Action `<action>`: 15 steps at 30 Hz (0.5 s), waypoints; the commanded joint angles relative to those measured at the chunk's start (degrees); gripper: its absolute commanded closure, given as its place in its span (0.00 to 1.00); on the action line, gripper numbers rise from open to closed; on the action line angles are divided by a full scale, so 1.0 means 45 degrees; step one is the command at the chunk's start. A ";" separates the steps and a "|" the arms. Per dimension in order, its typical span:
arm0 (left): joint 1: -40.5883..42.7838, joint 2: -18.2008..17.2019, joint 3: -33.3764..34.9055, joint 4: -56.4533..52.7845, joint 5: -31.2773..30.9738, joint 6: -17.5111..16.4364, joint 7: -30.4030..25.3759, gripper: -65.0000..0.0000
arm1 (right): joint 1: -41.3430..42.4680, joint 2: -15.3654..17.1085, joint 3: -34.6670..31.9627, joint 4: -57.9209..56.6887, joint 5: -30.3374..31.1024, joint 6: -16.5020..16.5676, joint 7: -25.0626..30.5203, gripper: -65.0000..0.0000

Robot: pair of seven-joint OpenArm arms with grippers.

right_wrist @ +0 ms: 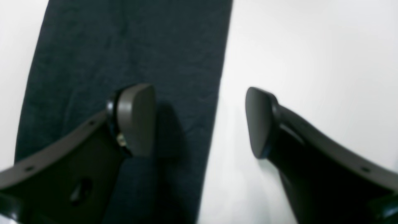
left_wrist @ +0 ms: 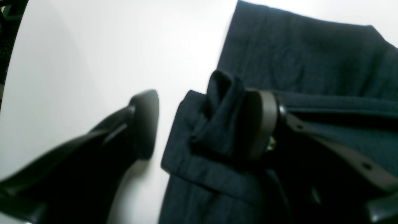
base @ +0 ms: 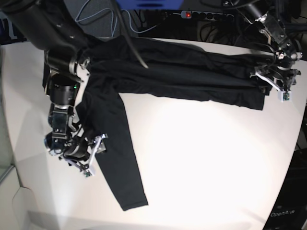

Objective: Fold the T-shirt properly
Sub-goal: 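Move the right gripper down the trailing sleeve and grasp its cuff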

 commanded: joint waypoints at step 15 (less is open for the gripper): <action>0.0061 -0.0088 -0.0041 0.0123 0.0197 0.0021 0.0218 0.40 | 0.0178 0.0058 -0.0023 -0.1366 0.0164 -0.0065 0.1503 0.31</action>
